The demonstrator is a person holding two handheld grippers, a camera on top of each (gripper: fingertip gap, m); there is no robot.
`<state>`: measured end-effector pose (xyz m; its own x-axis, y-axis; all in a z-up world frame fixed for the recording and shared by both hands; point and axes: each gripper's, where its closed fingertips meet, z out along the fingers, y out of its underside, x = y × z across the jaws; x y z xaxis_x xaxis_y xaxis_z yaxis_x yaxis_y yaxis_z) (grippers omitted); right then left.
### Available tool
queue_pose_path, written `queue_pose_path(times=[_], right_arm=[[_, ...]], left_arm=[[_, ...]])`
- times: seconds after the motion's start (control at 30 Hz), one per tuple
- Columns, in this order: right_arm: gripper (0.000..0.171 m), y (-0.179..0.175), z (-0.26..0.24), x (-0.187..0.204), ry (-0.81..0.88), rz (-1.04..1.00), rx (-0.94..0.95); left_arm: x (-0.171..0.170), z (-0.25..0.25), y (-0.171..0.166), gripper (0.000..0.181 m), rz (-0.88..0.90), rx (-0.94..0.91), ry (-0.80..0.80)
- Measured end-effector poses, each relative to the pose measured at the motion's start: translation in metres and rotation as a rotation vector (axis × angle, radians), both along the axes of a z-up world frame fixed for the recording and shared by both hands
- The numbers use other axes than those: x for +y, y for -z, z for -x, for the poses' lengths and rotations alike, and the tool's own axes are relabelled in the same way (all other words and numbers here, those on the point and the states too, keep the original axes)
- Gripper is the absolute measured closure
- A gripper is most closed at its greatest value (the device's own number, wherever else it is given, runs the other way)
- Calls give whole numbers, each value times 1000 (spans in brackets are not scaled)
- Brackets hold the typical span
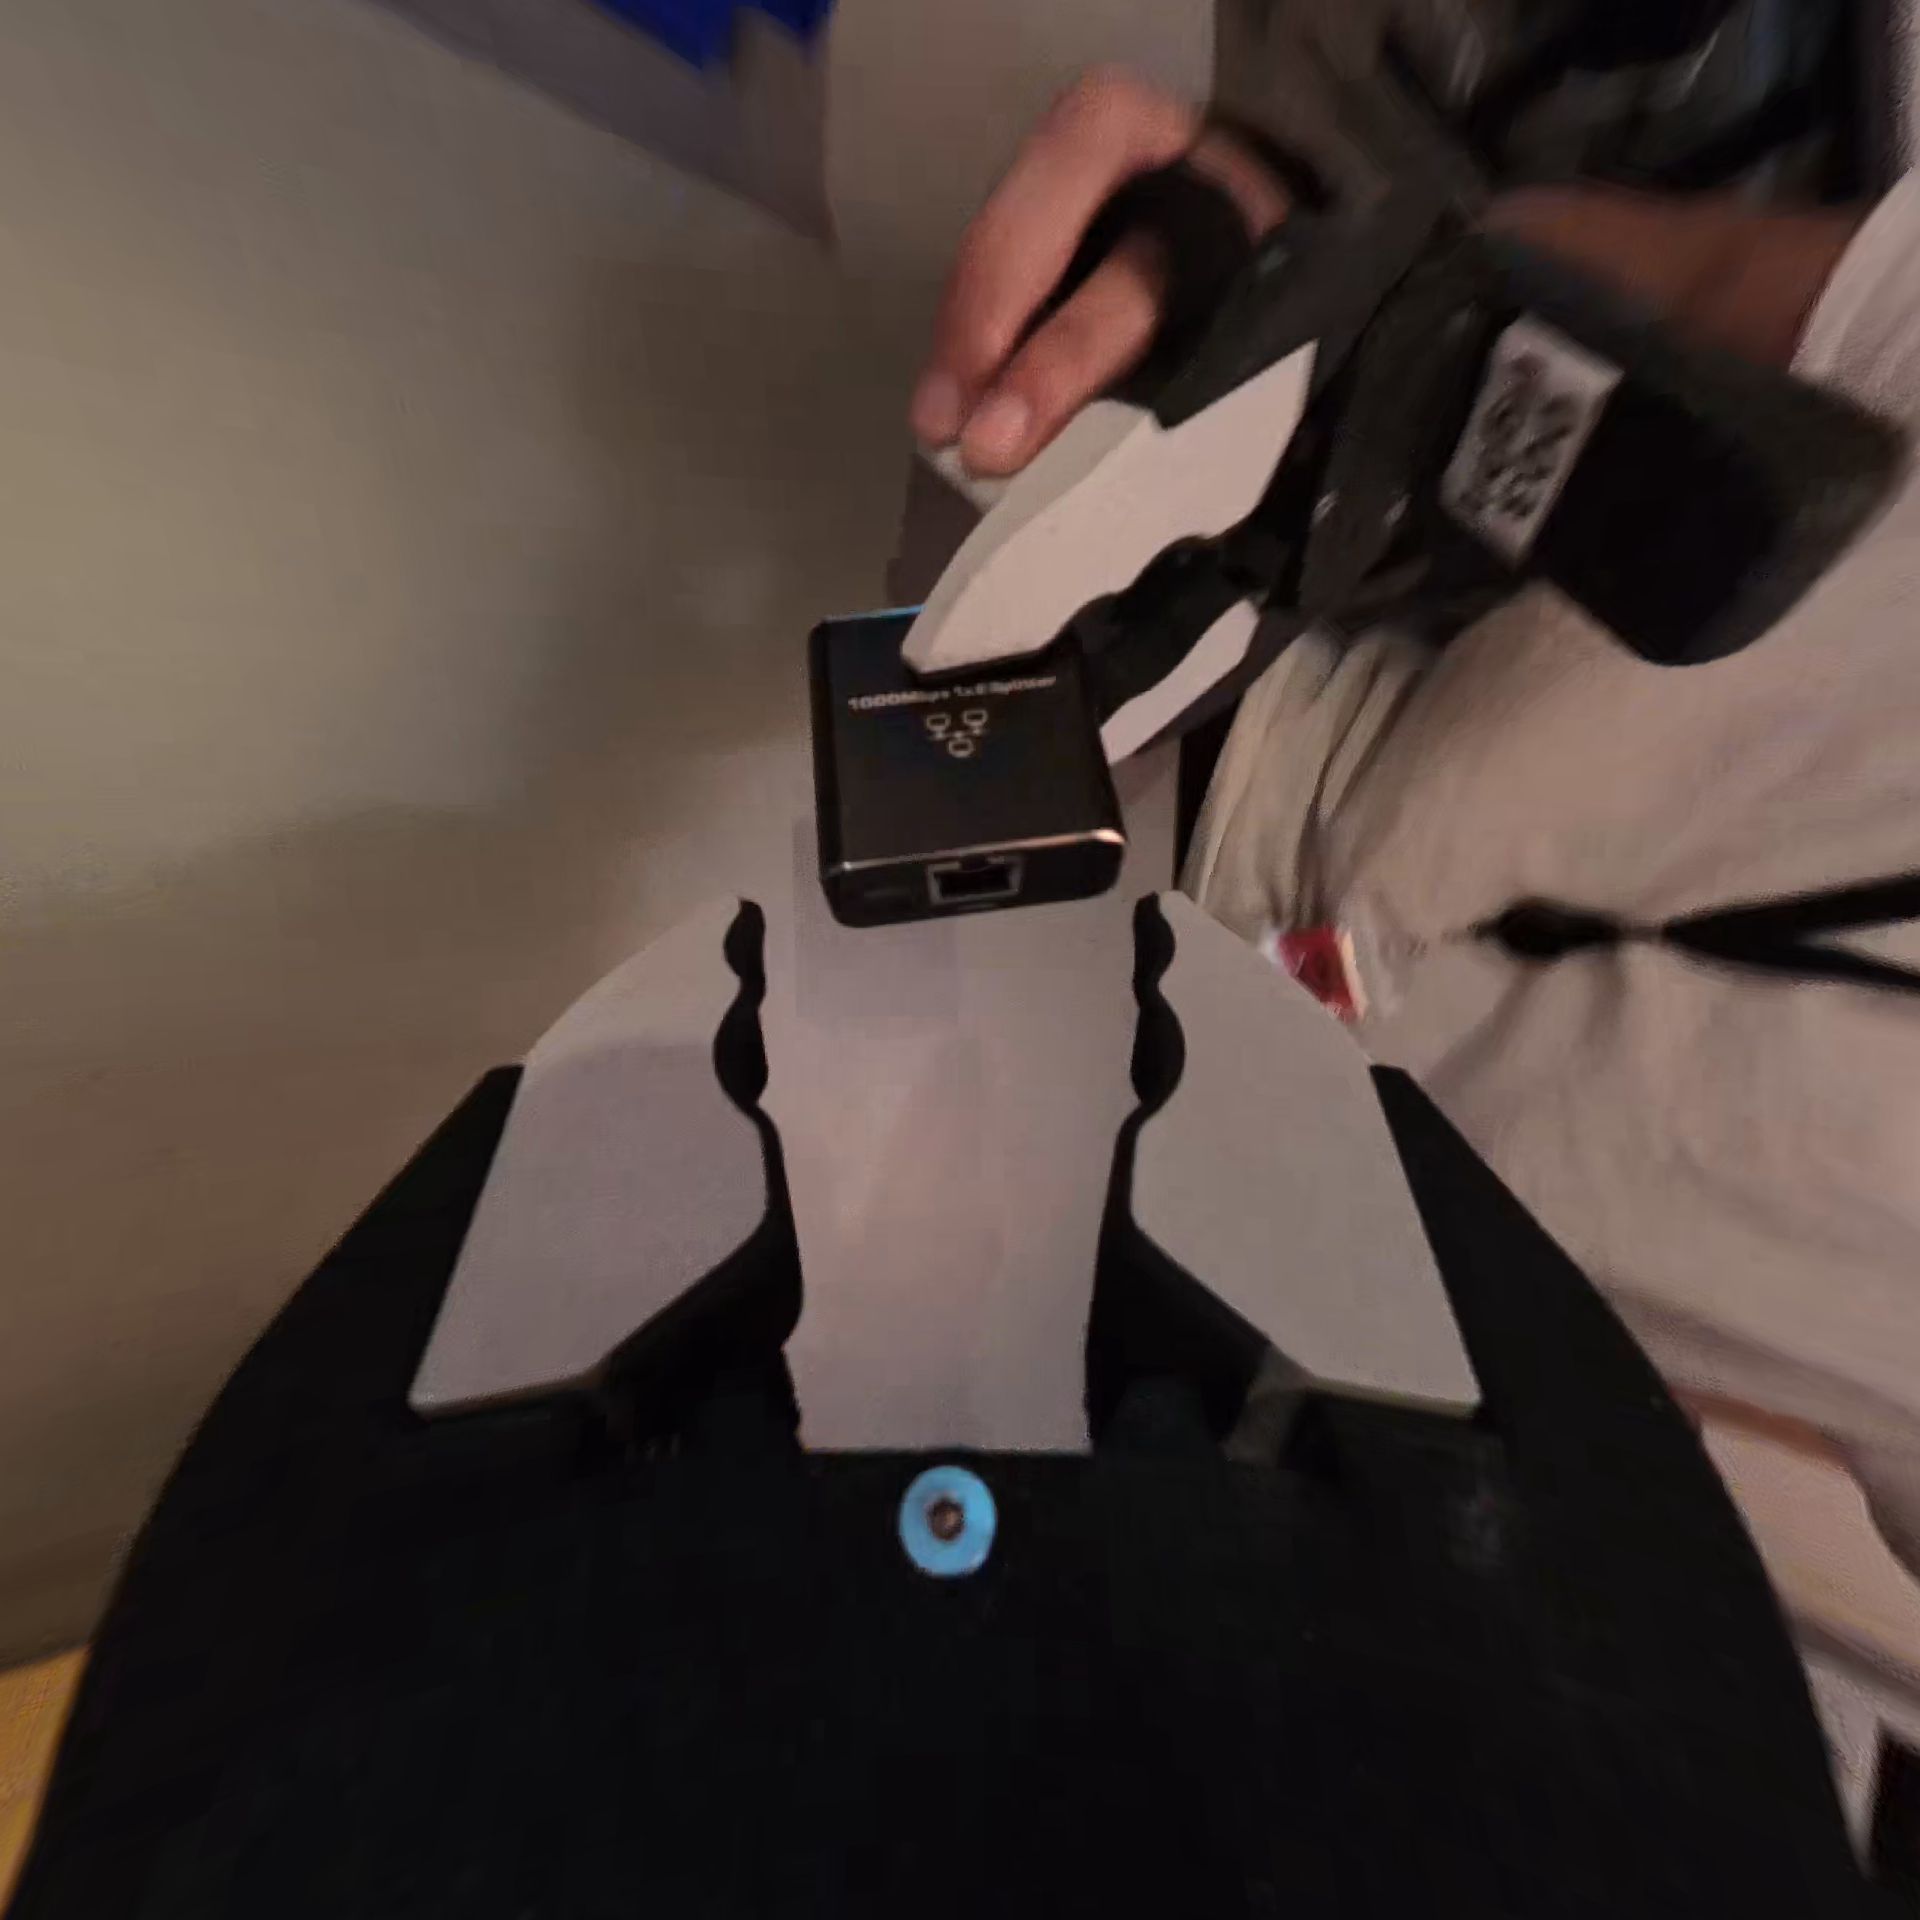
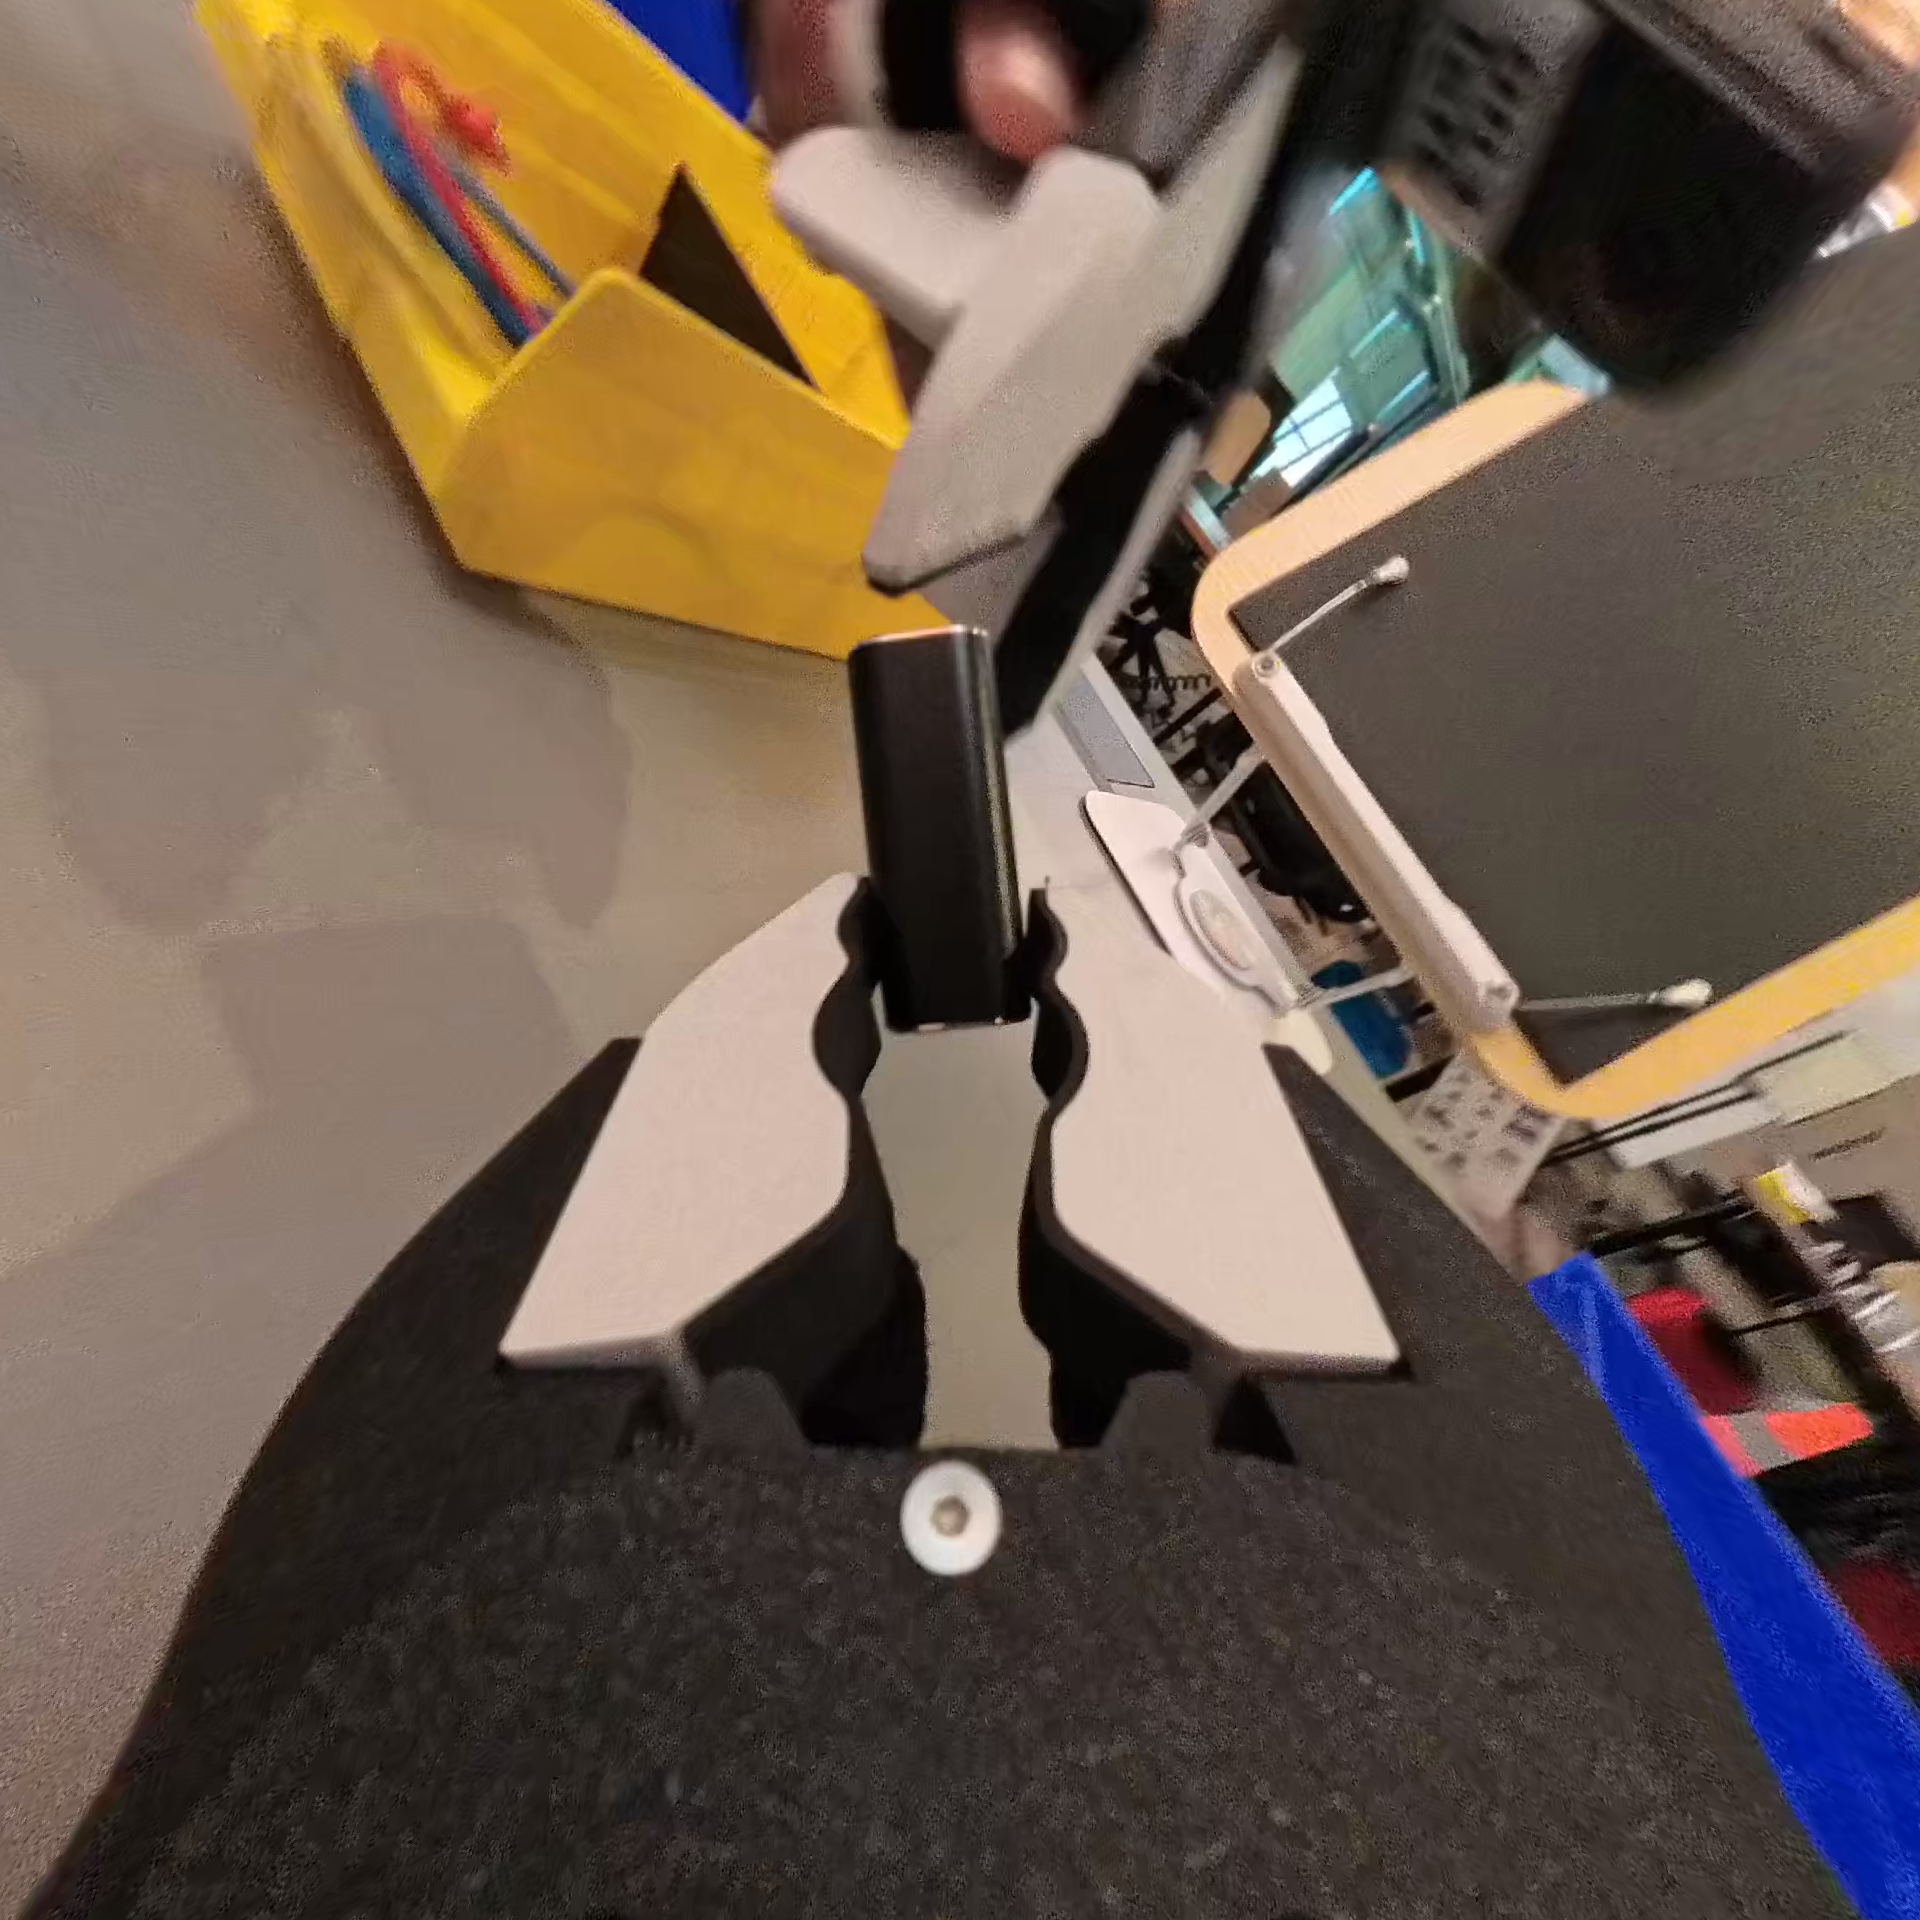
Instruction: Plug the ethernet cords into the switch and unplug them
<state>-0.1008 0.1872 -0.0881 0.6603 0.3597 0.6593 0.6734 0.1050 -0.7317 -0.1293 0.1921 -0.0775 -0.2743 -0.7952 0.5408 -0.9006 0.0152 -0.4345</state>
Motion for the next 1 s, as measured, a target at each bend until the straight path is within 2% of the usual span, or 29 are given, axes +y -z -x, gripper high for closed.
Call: queue_pose_path(times=[0.1, 0.17, 0.3, 0.37, 0.47, 0.57, 0.67, 0.77, 0.83, 0.93, 1.0], right_arm=[[144, -5, -5, 2, 12, -32, 85], [145, -7, -3, 4, 14, -47, 85], [144, -10, 5, 4, 12, -88, 91], [144, -13, 8, 4, 8, -106, 96], [144, -18, 12, 4, -7, -113, 130], [145, -16, 15, 4, -15, -114, 110], [145, -5, 14, 7, 3, -70, 91], [145, 17, 9, 16, 70, 62, 23], [136, 15, 13, 15, 89, 45, -39], [136, 21, 14, 18, 149, 62, -168], [141, 25, 10, 20, 177, 90, -170]], left_arm=[[-3, -10, -15, 110, 109, -189, -170], [-3, -15, -18, 112, 79, -288, -258], [-11, -17, -20, 104, 34, -397, -354], [-7, -16, -21, 112, 11, -435, -404], [-2, -12, -10, 114, -67, -438, -437], [-4, -10, -7, 120, -48, -451, -450], [-1, -10, 1, 120, -114, -428, -484], [7, -14, 17, 121, -296, -361, -553], [12, -15, 27, 121, -385, -303, -602], [6, -20, 33, 121, -398, -264, -624], [6, -20, 35, 121, -433, -252, -630]])
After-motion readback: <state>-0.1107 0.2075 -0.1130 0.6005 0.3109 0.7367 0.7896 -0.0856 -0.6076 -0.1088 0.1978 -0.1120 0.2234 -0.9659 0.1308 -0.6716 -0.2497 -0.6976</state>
